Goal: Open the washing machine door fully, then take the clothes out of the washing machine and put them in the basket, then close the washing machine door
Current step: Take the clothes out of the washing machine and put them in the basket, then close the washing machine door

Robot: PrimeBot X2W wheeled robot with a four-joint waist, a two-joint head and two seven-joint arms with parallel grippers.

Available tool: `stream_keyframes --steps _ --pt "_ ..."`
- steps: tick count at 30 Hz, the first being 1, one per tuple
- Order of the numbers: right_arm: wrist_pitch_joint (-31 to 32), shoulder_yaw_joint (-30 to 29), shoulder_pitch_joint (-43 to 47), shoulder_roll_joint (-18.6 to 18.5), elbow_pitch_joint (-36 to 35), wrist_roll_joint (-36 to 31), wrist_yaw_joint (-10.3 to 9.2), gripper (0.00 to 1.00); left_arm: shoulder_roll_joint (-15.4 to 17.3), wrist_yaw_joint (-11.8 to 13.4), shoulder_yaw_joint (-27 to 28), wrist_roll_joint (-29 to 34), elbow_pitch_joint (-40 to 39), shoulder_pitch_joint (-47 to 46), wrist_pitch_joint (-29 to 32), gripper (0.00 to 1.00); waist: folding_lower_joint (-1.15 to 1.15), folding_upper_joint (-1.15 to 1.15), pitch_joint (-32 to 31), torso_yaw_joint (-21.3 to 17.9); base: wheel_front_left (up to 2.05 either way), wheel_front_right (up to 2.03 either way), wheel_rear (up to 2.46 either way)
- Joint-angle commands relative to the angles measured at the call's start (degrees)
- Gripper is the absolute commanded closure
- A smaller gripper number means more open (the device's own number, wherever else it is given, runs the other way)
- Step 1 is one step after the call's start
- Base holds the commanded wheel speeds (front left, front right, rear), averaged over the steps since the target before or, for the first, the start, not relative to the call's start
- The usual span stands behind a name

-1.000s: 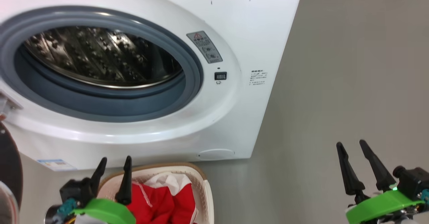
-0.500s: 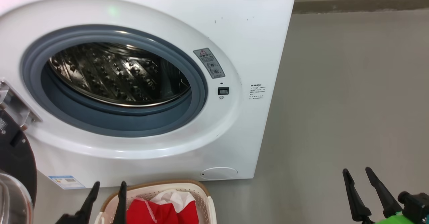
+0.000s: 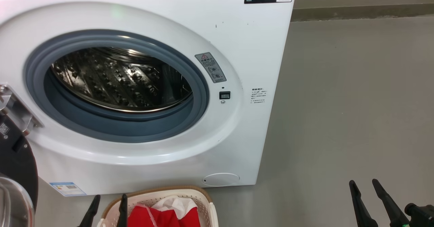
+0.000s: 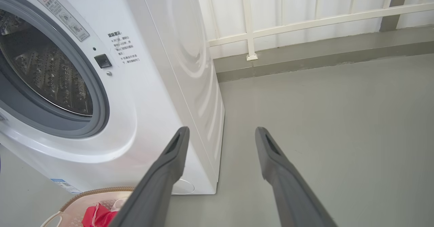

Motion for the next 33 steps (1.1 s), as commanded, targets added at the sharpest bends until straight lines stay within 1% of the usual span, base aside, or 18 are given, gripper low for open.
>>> stream_keyframes --steps 1,10,15,33 --pt "-0.37 0.82 -0.64 -1.17 -1.49 -0.62 0.37 0.0 0.35 -0.38 1.65 -0.3 -1.8 -0.79 -0.7 0.0 0.0 0.0 -0.03 -0.04 0.0 0.0 0.0" --pt "-0.37 0.8 -0.72 -1.17 -1.6 -0.73 0.37 0.0 0.22 -0.38 1.54 -0.15 -1.99 -0.93 -0.7 0.0 0.0 0.0 -0.02 -0.01 -0.01 0.01 0.0" --pt "-0.37 0.89 -0.76 -1.14 -1.62 -0.72 0.37 0.0 0.15 -0.38 1.24 -0.16 -1.57 -0.9 -0.7 0.0 0.0 0.0 0.0 0.02 -0.49 0.49 0.0" --pt "-0.37 0.7 -1.3 -1.09 -1.75 -0.61 0.37 0.0 0.08 -0.38 1.09 -0.83 -2.05 -1.18 -0.7 0.0 0.0 0.0 0.91 0.48 -1.15 1.15 0.0"
